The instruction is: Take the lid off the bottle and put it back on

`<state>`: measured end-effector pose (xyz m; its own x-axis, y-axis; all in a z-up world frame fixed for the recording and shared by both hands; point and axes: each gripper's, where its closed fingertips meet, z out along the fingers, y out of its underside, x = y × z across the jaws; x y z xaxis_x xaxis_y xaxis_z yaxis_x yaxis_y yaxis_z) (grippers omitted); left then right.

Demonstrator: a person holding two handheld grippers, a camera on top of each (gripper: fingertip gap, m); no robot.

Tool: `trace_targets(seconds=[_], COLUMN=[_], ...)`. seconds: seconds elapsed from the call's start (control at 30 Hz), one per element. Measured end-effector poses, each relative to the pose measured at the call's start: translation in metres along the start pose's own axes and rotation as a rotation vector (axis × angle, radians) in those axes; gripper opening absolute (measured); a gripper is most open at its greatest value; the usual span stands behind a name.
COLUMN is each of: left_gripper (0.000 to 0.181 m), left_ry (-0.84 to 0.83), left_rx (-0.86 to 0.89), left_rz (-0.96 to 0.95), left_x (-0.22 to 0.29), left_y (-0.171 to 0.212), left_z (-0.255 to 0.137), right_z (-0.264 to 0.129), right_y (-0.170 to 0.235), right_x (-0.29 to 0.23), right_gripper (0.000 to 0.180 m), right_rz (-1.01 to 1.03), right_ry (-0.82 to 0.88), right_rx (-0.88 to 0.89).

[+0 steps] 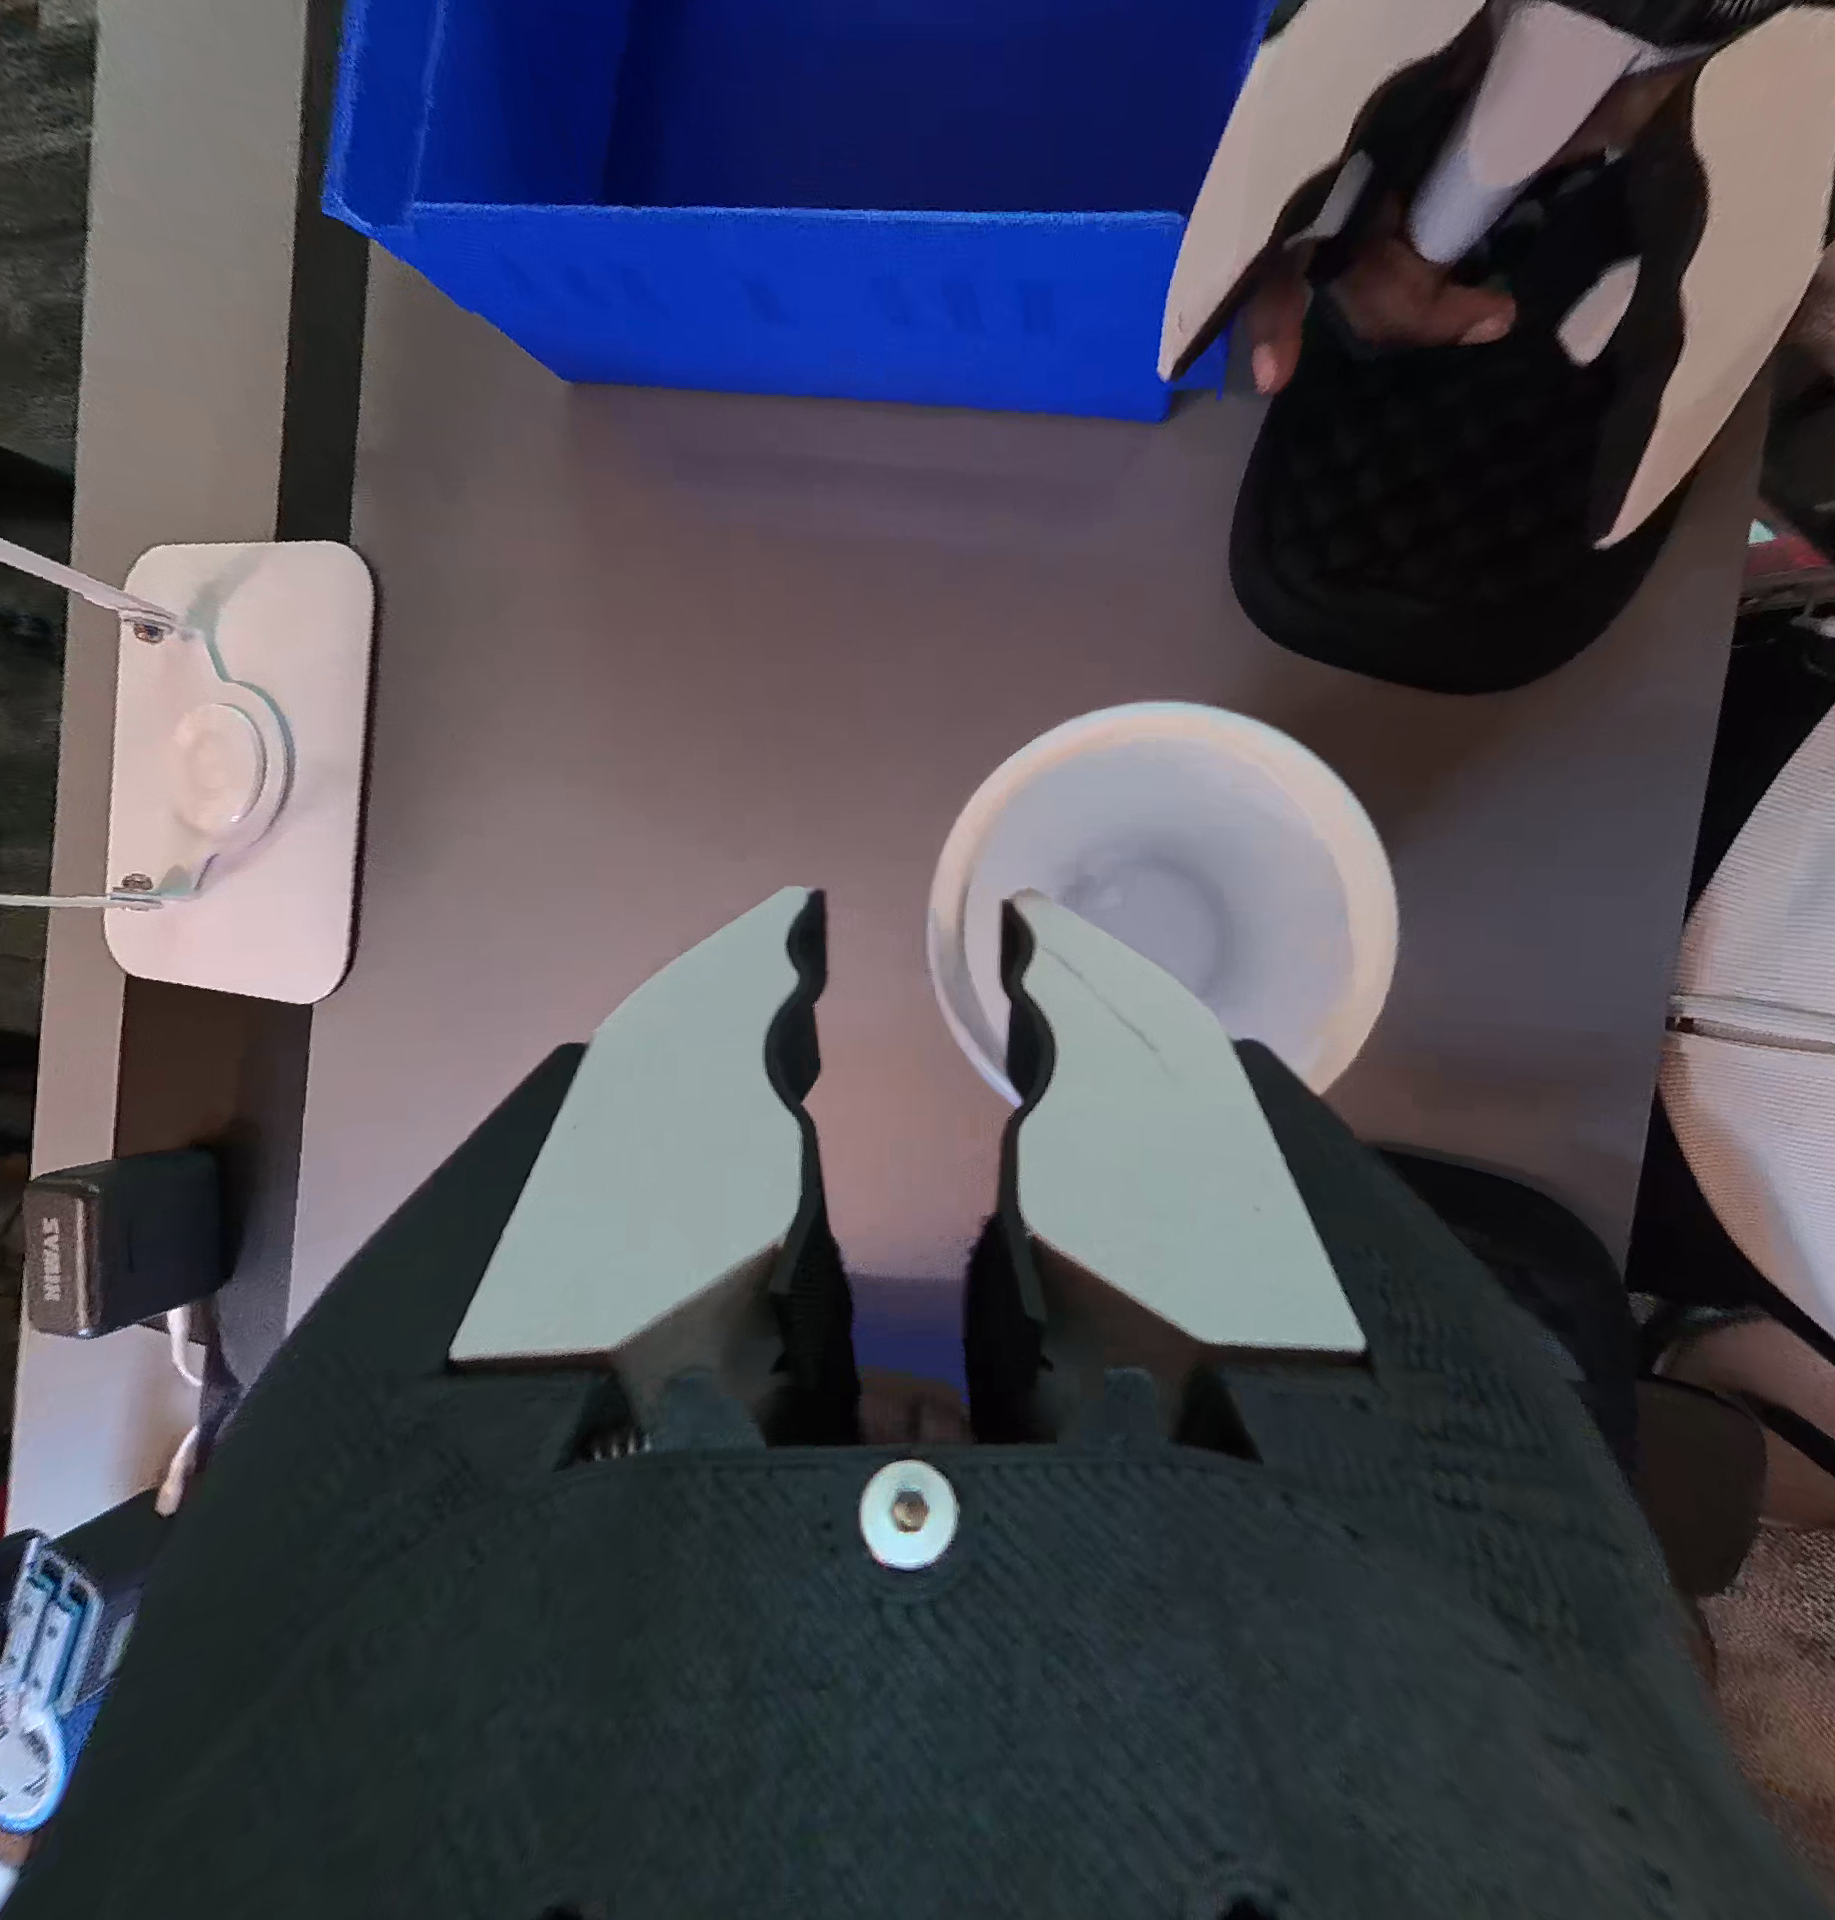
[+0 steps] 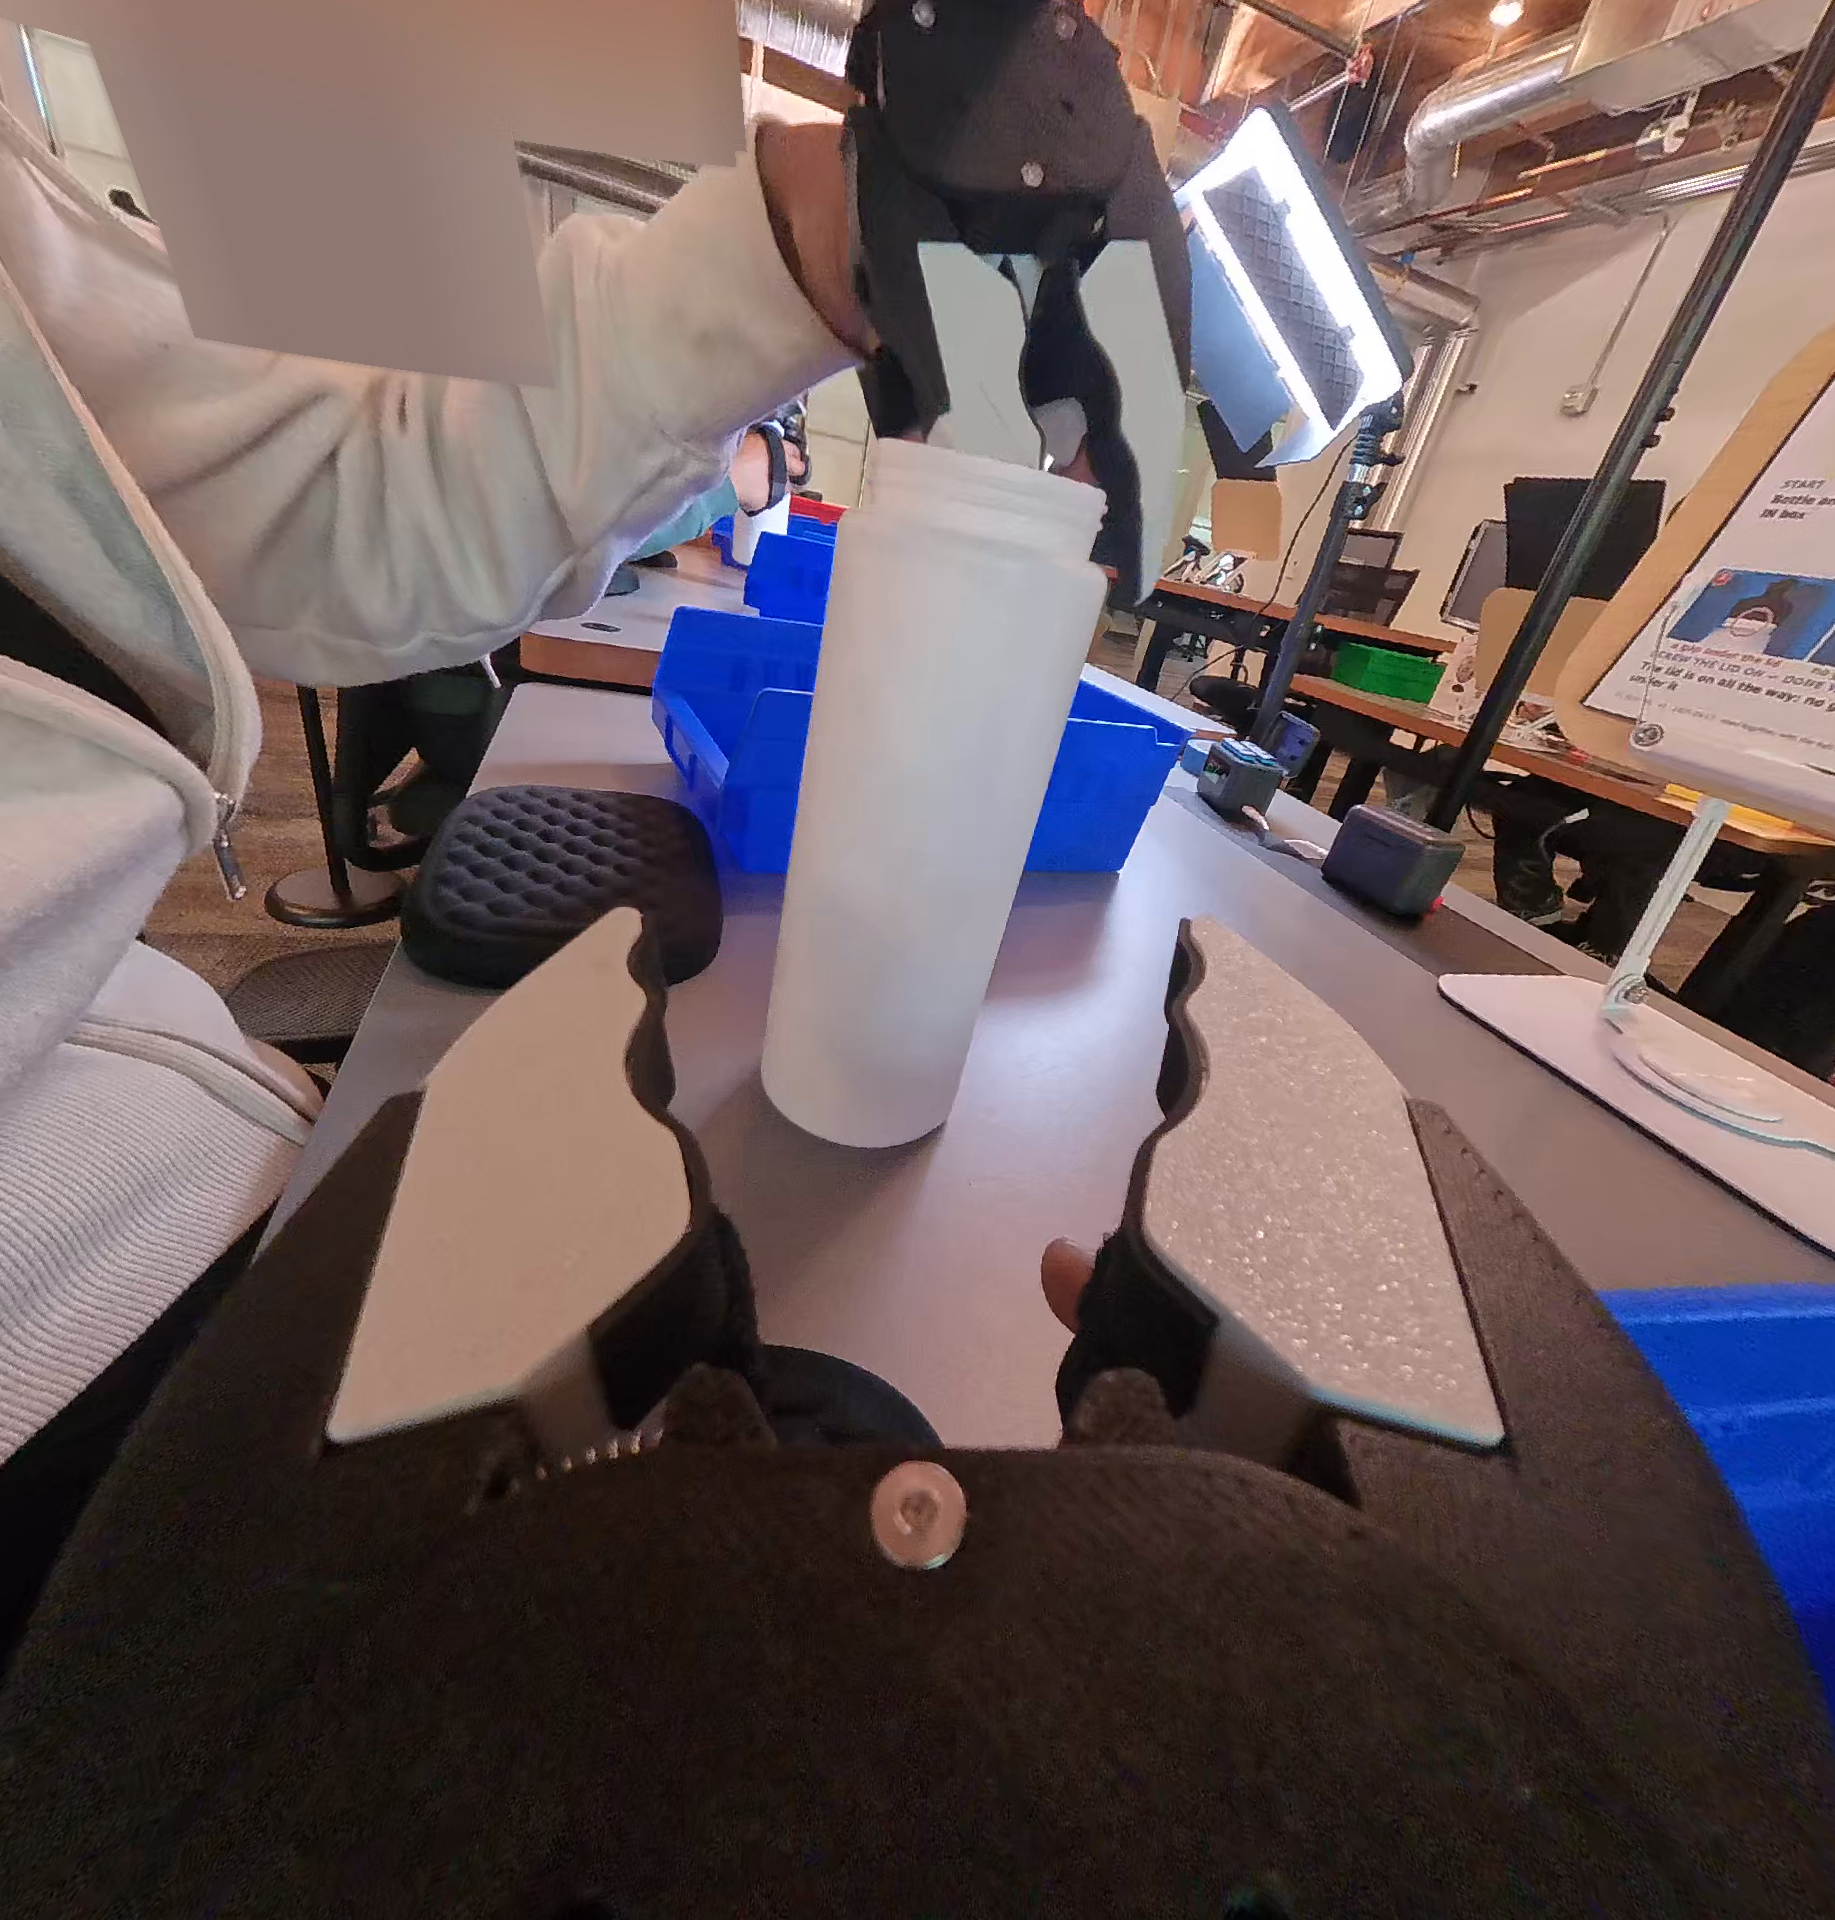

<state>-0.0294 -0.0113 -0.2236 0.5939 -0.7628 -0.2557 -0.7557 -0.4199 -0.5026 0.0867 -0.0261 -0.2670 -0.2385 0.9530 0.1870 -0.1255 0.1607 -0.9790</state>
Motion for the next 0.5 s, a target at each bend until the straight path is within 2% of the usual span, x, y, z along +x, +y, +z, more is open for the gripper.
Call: trace_targets(seconds=[0.03,0.2,0.3,0.37,0.43,0.47,0.5], left_gripper=[0.037,0.051,0.053,0.053,0.057,0.068,0.087], left_ry=[-0.001,-0.051,-0.231,-0.406,-0.54,-0.556,-0.525], left_rx=[0.023,0.214,0.352,0.409,0.361,0.303,0.249], left_rz=[-0.01,-0.054,-0.112,-0.188,-0.313,-0.388,-0.468], left_x=[0.0,-0.009,-0.035,-0.064,-0.094,-0.104,-0.109], left_y=[-0.002,-0.013,0.0,0.03,0.083,0.116,0.147], left_z=[-0.004,-0.049,-0.086,-0.104,-0.106,-0.097,-0.083], right_z=[0.0,0.0,0.0,0.0,0.0,0.0,0.0], right_y=[0.0,0.0,0.0,0.0,0.0,0.001,0.001], right_x=[0.0,0.001,0.001,0.002,0.002,0.002,0.002], right_gripper=[0.093,0.092,0.092,0.092,0.092,0.092,0.092], right_rz=[-0.001,0.001,-0.006,-0.007,-0.003,-0.005,-0.007], right_ry=[0.0,0.004,0.006,0.009,0.009,0.01,0.011], right_rx=[-0.002,0.002,0.003,0.004,0.001,0.0,-0.001])
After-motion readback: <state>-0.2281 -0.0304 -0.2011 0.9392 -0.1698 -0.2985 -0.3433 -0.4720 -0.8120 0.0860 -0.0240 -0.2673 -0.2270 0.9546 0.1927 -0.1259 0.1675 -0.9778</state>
